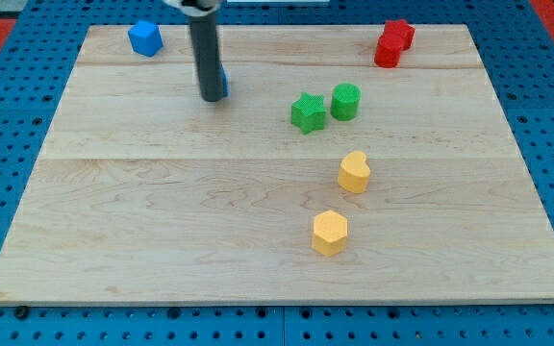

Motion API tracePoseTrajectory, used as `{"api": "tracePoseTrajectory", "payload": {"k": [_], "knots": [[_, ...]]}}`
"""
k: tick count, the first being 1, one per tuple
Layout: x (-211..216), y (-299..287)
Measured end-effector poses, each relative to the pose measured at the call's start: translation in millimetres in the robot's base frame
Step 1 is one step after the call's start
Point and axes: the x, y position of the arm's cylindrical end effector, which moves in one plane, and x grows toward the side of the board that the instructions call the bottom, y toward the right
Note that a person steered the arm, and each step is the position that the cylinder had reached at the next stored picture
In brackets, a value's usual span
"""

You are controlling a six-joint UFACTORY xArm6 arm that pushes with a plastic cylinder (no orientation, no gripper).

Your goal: Push the blue triangle towards the blue cube

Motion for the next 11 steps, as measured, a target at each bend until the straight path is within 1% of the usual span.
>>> {"api": "tracePoseTrajectory", "payload": {"k": [1, 3, 4, 5, 6, 7, 8, 9, 11], "knots": [[-22, -5], [-29, 102], [-29, 115], [-32, 100], [-63, 98], [-77, 89], [-101, 100], [-117, 98], [-108, 82]]}}
